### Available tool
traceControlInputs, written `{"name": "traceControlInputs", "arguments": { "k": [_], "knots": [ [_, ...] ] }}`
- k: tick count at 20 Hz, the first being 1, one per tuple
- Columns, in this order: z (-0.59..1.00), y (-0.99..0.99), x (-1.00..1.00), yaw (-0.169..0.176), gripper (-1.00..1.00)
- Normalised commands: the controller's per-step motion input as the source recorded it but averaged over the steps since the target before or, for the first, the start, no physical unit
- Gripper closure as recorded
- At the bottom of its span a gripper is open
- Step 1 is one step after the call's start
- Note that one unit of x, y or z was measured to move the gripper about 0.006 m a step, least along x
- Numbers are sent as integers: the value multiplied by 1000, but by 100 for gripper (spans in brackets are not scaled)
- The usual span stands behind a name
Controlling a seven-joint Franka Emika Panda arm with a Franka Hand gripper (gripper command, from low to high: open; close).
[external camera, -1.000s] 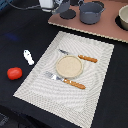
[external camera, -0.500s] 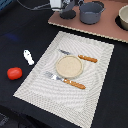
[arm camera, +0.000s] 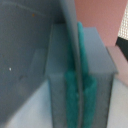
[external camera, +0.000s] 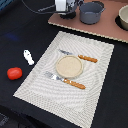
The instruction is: Place the pan onto the stove and place the fish and sausage into the pan.
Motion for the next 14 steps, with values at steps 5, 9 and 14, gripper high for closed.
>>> {"name": "traceControlInputs", "arguments": {
  "k": [5,9,14],
  "knots": [
    [-159,419,255,23,100],
    [-214,292,59,38,100],
    [146,111,0,32,-100]
  ]
}}
